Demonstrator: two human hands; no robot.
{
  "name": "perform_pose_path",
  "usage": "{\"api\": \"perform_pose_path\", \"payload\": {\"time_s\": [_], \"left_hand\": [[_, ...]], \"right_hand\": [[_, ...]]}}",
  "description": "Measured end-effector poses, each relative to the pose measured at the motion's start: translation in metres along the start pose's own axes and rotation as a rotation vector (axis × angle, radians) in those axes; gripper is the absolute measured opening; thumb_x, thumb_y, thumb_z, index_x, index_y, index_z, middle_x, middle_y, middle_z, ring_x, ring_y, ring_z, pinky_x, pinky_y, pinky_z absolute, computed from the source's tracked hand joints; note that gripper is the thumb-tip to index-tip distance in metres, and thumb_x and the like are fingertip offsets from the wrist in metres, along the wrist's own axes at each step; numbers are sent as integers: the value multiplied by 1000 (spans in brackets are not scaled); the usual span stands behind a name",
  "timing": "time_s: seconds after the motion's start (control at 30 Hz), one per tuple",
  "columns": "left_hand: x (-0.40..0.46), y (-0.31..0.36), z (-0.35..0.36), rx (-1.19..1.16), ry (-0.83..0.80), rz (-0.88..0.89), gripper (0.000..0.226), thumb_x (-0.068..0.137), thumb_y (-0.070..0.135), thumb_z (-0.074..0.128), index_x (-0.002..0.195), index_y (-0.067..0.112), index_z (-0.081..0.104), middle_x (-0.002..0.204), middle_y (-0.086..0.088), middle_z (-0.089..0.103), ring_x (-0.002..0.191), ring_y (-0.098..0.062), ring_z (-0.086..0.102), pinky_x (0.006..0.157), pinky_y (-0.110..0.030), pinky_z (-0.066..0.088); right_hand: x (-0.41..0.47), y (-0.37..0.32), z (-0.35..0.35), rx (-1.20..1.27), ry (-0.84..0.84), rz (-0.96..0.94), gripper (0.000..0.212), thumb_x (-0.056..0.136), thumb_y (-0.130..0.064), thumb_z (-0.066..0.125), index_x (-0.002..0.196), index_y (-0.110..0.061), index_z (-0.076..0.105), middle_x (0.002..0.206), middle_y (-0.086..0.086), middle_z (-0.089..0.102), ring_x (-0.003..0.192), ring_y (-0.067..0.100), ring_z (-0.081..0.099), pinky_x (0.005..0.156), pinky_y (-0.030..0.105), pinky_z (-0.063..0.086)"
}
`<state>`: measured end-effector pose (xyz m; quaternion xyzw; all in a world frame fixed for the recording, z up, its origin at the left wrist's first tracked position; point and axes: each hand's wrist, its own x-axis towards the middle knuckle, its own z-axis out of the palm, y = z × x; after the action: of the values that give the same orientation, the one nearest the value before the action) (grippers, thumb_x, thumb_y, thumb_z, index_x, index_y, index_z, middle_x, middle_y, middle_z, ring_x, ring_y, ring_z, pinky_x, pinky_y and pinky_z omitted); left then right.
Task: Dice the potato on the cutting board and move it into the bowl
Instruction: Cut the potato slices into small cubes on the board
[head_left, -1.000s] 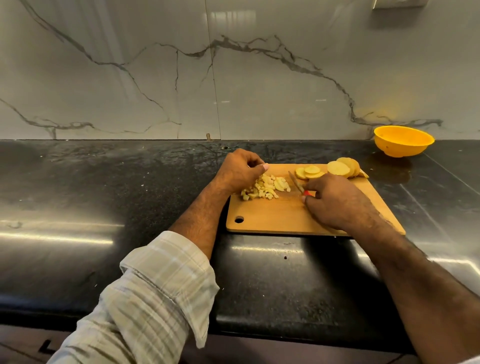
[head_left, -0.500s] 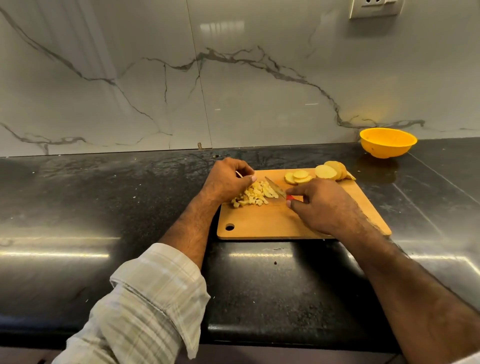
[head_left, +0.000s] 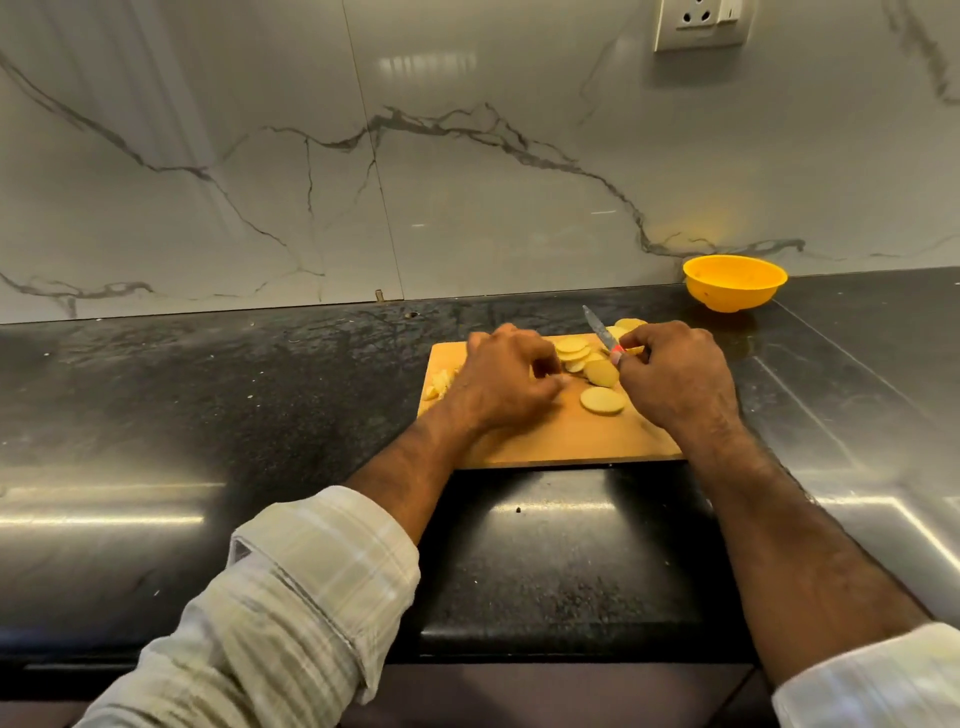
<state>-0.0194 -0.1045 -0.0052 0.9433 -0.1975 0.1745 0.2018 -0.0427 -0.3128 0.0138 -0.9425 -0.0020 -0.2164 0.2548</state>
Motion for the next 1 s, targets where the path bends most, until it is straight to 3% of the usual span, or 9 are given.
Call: {"api": "perform_pose_path", "payload": {"time_s": [0.17, 0.4, 0.5, 0.63, 0.8, 1.0], "left_hand": [[1, 23, 18, 21, -124, -23, 51, 86, 80, 59, 109, 37, 74, 97, 18, 61, 106, -9, 53, 101, -49, 32], [6, 29, 20, 22, -139, -69, 46, 82, 78, 67, 99, 36, 72, 98, 19, 61, 110, -9, 51, 102, -50, 28], [9, 18, 5, 87, -182, -92, 41, 84, 71, 70, 99, 33, 71, 99, 18, 62, 111, -11, 48, 105, -52, 26], [8, -11, -16, 184, -250, -124, 30, 91, 60, 70, 114, 40, 73, 114, 21, 62, 130, -15, 41, 115, -61, 13], [7, -20, -19, 211, -153, -127, 15, 96, 40, 70, 110, 43, 74, 119, 21, 63, 136, -14, 40, 118, -63, 3], [4, -7, -6, 122, -122, -90, 30, 87, 67, 71, 99, 41, 77, 112, 25, 66, 127, -7, 41, 118, -58, 5]], "right_hand": [[-2, 2, 0, -36, 63, 62, 31, 96, -38, 68, 120, -20, 77, 112, 10, 74, 89, 20, 61, 64, 30, 49], [-4, 0, -3, 3, 109, 60, 33, 98, -40, 67, 121, -19, 76, 110, 10, 74, 88, 21, 64, 64, 30, 51], [-7, -6, -3, 15, 53, -21, 32, 96, -42, 67, 120, -24, 77, 108, 7, 76, 89, 20, 67, 68, 35, 60], [-19, -22, 1, -37, -144, -104, 32, 96, -46, 66, 124, -30, 74, 105, -1, 75, 90, 16, 65, 74, 34, 61], [-25, -35, 5, -207, -300, -116, 33, 97, -42, 64, 126, -30, 69, 117, 0, 69, 99, 19, 62, 84, 39, 61], [-22, -30, 0, -259, -312, -110, 32, 99, -43, 60, 128, -29, 69, 118, 1, 69, 100, 19, 61, 85, 38, 58]]}}
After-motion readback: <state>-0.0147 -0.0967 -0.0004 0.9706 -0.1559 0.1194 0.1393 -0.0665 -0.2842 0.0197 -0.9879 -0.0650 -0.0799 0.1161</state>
